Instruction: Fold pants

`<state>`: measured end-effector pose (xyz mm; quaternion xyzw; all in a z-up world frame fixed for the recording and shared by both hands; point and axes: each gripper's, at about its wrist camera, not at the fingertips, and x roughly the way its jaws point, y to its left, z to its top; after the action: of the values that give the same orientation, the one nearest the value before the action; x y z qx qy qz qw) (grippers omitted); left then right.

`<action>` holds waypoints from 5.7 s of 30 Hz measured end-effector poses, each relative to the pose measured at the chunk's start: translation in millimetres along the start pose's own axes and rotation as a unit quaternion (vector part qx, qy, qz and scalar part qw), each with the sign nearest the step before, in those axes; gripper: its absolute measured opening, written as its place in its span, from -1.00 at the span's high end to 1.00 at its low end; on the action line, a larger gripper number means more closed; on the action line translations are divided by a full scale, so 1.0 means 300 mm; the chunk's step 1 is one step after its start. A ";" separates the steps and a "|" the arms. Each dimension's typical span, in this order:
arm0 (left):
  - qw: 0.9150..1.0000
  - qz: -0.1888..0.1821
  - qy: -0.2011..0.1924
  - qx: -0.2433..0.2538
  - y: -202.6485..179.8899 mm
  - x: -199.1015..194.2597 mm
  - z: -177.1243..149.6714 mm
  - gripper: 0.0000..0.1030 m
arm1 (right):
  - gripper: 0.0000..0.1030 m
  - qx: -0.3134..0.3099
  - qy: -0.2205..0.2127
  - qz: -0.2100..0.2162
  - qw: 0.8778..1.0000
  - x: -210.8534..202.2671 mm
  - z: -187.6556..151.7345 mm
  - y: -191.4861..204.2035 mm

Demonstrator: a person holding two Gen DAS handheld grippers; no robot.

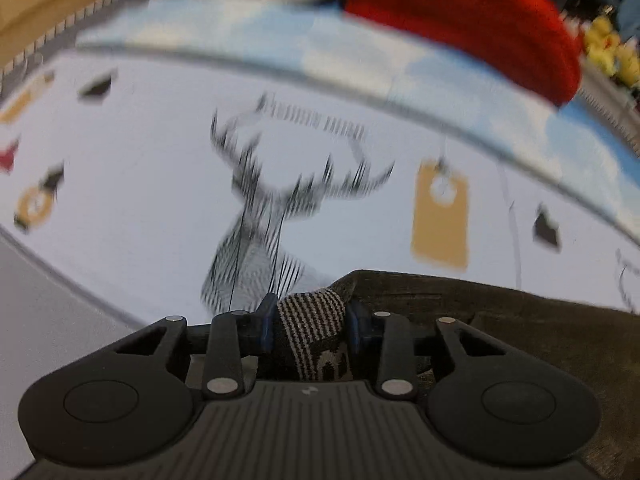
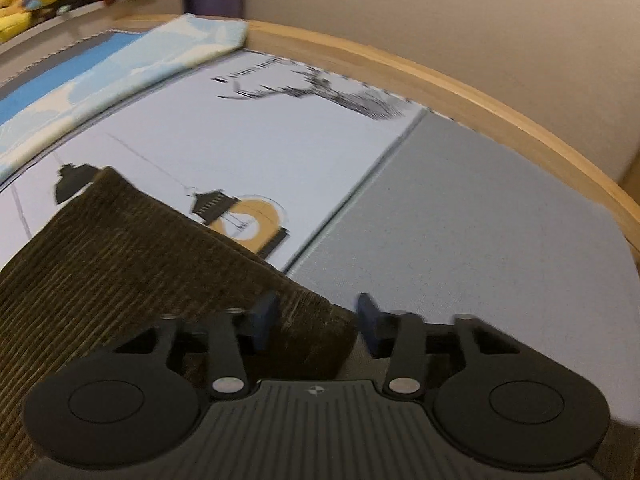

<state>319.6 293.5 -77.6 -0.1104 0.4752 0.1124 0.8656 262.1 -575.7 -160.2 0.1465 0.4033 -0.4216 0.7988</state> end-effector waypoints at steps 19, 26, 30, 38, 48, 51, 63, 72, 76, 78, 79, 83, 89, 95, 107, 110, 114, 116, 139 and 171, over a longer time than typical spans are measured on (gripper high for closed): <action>0.986 -0.037 0.135 0.091 0.055 -0.130 -0.204 -0.40 | 0.33 0.034 -0.081 0.122 0.989 -0.391 0.134 -0.030; 0.971 -0.054 0.163 0.164 0.073 -0.160 -0.379 -0.36 | 0.18 -0.015 -0.119 0.236 0.964 -0.790 0.104 0.009; 0.970 -0.071 0.155 0.175 0.092 -0.166 -0.440 0.24 | 0.11 -0.045 -0.111 0.304 0.945 -0.966 0.015 0.026; 0.968 -0.005 0.165 0.189 0.046 -0.190 -0.435 0.43 | 0.11 -0.119 -0.077 0.325 0.935 -1.023 -0.122 0.089; 0.966 0.011 0.132 0.224 -0.109 -0.243 -0.485 0.45 | 0.11 -0.161 -0.063 0.333 0.927 -1.003 -0.224 0.140; 0.942 0.030 0.155 0.294 -0.134 -0.189 -0.549 0.46 | 0.11 -0.168 -0.049 0.342 0.923 -0.999 -0.236 0.146; 0.983 0.030 0.052 0.174 -0.218 -0.291 -0.349 0.17 | 0.10 -0.187 -0.041 0.352 0.916 -0.994 -0.248 0.170; 0.994 0.025 0.000 0.103 -0.286 -0.357 -0.267 -0.20 | 0.11 -0.213 -0.061 0.344 0.913 -1.007 -0.267 0.185; 0.995 0.014 -0.015 0.099 -0.313 -0.347 -0.249 -0.20 | 0.11 -0.241 -0.094 0.336 0.905 -1.027 -0.282 0.191; 0.994 0.014 -0.024 0.105 -0.335 -0.337 -0.249 -0.20 | 0.11 -0.259 -0.119 0.330 0.900 -1.041 -0.293 0.194; 0.994 0.013 -0.026 0.108 -0.348 -0.333 -0.248 -0.21 | 0.11 -0.269 -0.133 0.328 0.896 -1.047 -0.298 0.195; 0.993 0.003 -0.029 0.114 -0.389 -0.315 -0.249 -0.36 | 0.14 -0.306 -0.189 0.317 0.877 -1.076 -0.319 0.190; 0.993 0.009 -0.037 0.114 -0.462 -0.294 -0.248 -0.49 | 0.16 -0.315 -0.213 0.316 0.869 -1.083 -0.303 0.170; 0.991 0.007 -0.043 0.124 -0.537 -0.266 -0.243 -0.66 | 0.19 -0.287 -0.212 0.316 0.879 -1.066 -0.273 0.135; 0.998 0.023 -0.049 0.043 -0.435 -0.102 -0.135 0.78 | 0.16 -0.240 -0.156 0.357 0.889 -1.068 -0.226 0.109; 0.997 0.018 -0.042 0.058 -0.440 -0.033 -0.128 0.36 | 0.11 -0.244 -0.149 0.377 0.881 -1.081 -0.221 0.116; 0.990 0.044 -0.063 0.116 -0.473 0.041 -0.117 -0.77 | 0.11 -0.267 -0.143 0.383 0.873 -1.083 -0.230 0.147; 0.983 0.059 -0.072 0.155 -0.483 0.086 -0.111 -0.80 | 0.11 -0.277 -0.140 0.386 0.869 -1.080 -0.233 0.162; 0.951 -0.065 -0.037 0.302 -0.488 0.037 -0.121 0.96 | 0.08 -0.290 -0.114 0.329 0.891 -0.950 -0.215 0.158; 0.973 -0.067 0.205 -0.078 0.032 -0.392 -0.587 -0.30 | 0.17 -0.098 0.040 0.331 0.938 -0.806 -0.175 0.025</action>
<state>114.7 239.7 -70.9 -0.2294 0.6243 0.0658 0.7438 163.5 -406.7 -8.4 0.2094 0.4028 -0.0852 0.8869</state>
